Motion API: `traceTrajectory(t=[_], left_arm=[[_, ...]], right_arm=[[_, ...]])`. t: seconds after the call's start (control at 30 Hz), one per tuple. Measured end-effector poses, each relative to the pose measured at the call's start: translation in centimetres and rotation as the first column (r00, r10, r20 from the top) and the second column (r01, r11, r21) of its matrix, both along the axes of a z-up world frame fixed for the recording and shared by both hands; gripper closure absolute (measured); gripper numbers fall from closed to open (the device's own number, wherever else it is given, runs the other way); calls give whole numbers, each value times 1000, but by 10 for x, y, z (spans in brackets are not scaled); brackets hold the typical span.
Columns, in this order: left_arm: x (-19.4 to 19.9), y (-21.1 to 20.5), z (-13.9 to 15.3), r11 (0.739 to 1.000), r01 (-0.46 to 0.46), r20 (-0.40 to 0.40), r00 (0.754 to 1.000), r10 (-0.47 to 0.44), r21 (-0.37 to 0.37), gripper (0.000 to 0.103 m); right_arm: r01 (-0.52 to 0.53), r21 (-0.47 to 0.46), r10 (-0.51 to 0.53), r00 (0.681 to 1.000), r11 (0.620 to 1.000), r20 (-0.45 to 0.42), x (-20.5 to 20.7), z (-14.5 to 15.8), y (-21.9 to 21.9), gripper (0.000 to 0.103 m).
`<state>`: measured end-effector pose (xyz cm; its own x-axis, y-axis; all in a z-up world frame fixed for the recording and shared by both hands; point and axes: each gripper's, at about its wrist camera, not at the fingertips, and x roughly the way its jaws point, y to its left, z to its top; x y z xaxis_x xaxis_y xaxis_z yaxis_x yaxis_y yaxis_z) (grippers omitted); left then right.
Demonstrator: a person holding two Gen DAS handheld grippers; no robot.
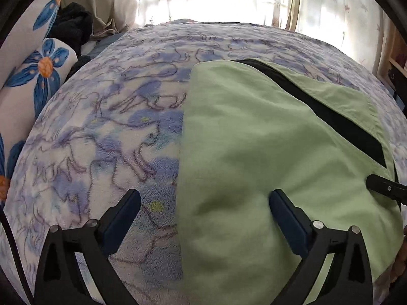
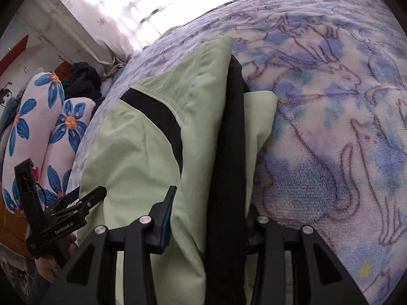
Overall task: Fold large clothes
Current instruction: 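Open both grippers and withdraw from the folded bundle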
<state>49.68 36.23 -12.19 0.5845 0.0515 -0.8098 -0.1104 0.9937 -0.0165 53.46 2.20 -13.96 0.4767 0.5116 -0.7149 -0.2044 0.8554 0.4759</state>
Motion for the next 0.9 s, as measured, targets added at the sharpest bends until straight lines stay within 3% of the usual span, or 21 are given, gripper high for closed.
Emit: traceTrajectory(t=[0.13, 0.2, 0.27, 0.37, 0.47, 0.57, 0.67, 0.73, 0.8, 0.9], left_arm=[[-16, 9, 16, 995, -68, 53, 997, 65, 69, 6], [-25, 13, 27, 993, -85, 86, 993, 79, 77, 19], [-36, 15, 35, 995, -84, 92, 993, 78, 61, 49], [-47, 7, 43, 996, -77, 72, 995, 75, 35, 78], [-54, -6, 43, 999, -39, 68, 997, 39, -1, 83], [-49, -30, 40, 999, 10, 63, 998, -13, 40, 83], [-36, -43, 28, 998, 17, 28, 999, -19, 62, 83], [-32, -44, 20, 997, 11, 21, 1000, -13, 81, 83], [-32, -43, 15, 996, 17, 27, 999, -19, 82, 82], [-34, -42, 14, 997, 27, 37, 999, -30, 76, 82]], right_arm=[[9, -83, -1, 995, 997, 100, -17, 26, -10, 61], [33, -101, -16, 987, 994, 161, -26, 42, -12, 61], [54, -117, -26, 973, 992, 231, -35, 58, -10, 62], [61, -170, -6, 952, 984, 305, -40, 73, 9, 62], [34, -229, 40, 950, 973, 310, -31, 75, 35, 62], [18, -258, 61, 953, 966, 296, -16, 72, 60, 67], [66, -327, 35, 956, 943, 292, 4, 60, 71, 68], [113, -395, -15, 970, 912, 242, 25, 42, 64, 68], [127, -433, -49, 981, 892, 187, 38, 24, 49, 82], [117, -380, -59, 985, 918, 162, 37, 16, 26, 91]])
